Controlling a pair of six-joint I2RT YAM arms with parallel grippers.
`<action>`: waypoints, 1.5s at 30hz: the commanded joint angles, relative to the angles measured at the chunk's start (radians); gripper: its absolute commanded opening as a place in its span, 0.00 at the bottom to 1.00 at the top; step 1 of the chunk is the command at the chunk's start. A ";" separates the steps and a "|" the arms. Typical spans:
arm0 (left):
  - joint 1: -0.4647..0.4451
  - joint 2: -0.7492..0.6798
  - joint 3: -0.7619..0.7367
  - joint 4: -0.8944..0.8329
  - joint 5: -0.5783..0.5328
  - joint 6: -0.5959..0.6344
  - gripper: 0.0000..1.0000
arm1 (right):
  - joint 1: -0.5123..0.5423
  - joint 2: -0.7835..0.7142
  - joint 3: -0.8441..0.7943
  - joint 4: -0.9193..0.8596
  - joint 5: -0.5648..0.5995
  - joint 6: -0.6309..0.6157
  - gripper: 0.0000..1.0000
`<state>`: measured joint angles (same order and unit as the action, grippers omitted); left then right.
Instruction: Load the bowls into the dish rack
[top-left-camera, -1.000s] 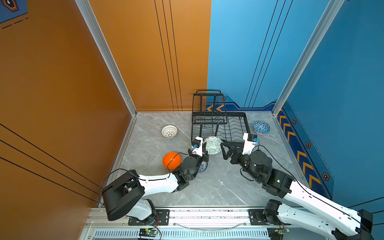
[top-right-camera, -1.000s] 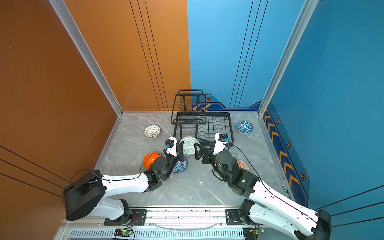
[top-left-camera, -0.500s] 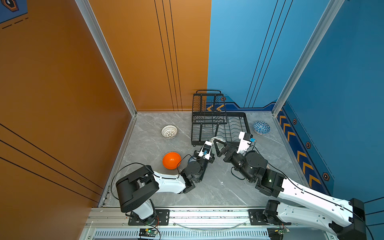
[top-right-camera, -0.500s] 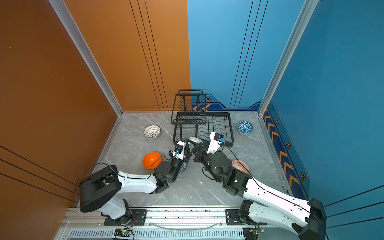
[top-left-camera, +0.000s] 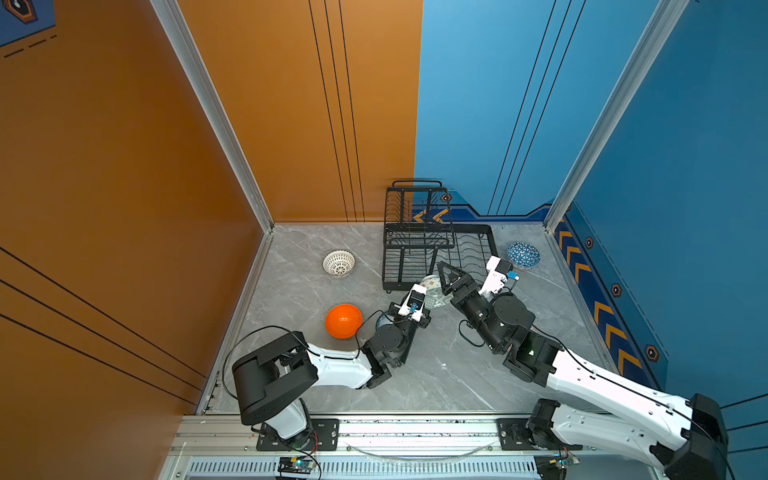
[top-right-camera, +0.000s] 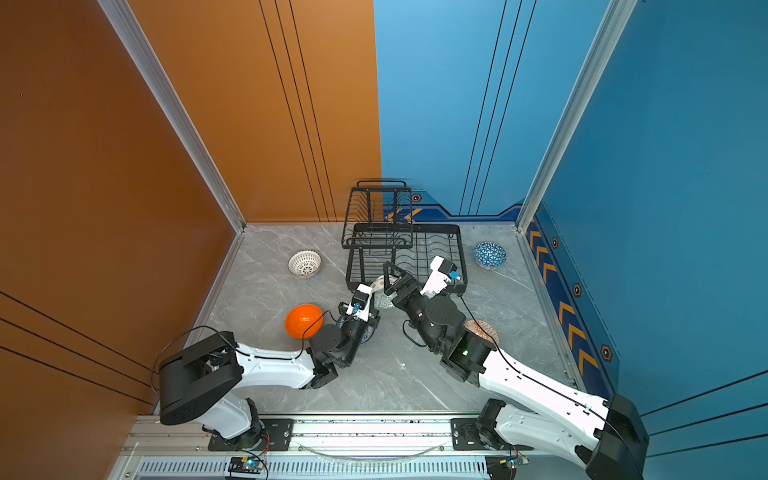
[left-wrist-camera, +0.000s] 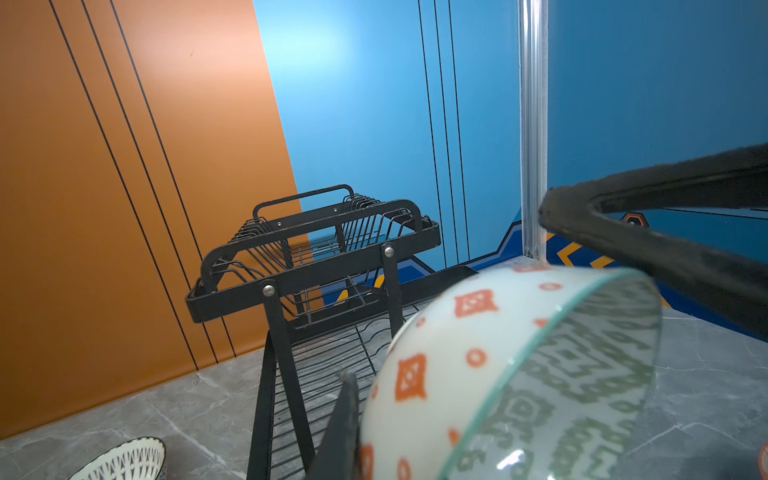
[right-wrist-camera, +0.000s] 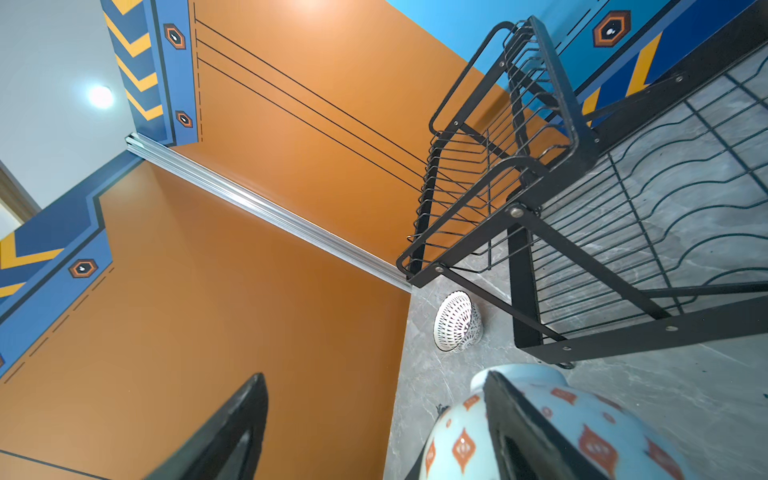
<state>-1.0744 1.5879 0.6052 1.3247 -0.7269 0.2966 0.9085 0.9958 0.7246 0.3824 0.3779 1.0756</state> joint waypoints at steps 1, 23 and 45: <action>0.007 -0.032 0.048 0.086 -0.038 0.007 0.00 | 0.004 -0.024 -0.030 0.003 -0.037 0.042 0.82; 0.018 -0.037 0.071 0.085 -0.049 0.040 0.00 | 0.004 0.006 -0.054 0.106 -0.085 0.127 0.73; 0.006 -0.048 0.035 0.085 -0.039 0.068 0.00 | -0.070 0.217 0.011 0.277 -0.159 0.244 0.21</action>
<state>-1.0557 1.5707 0.6411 1.3418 -0.7860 0.3565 0.8516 1.1915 0.7139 0.6106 0.2195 1.3293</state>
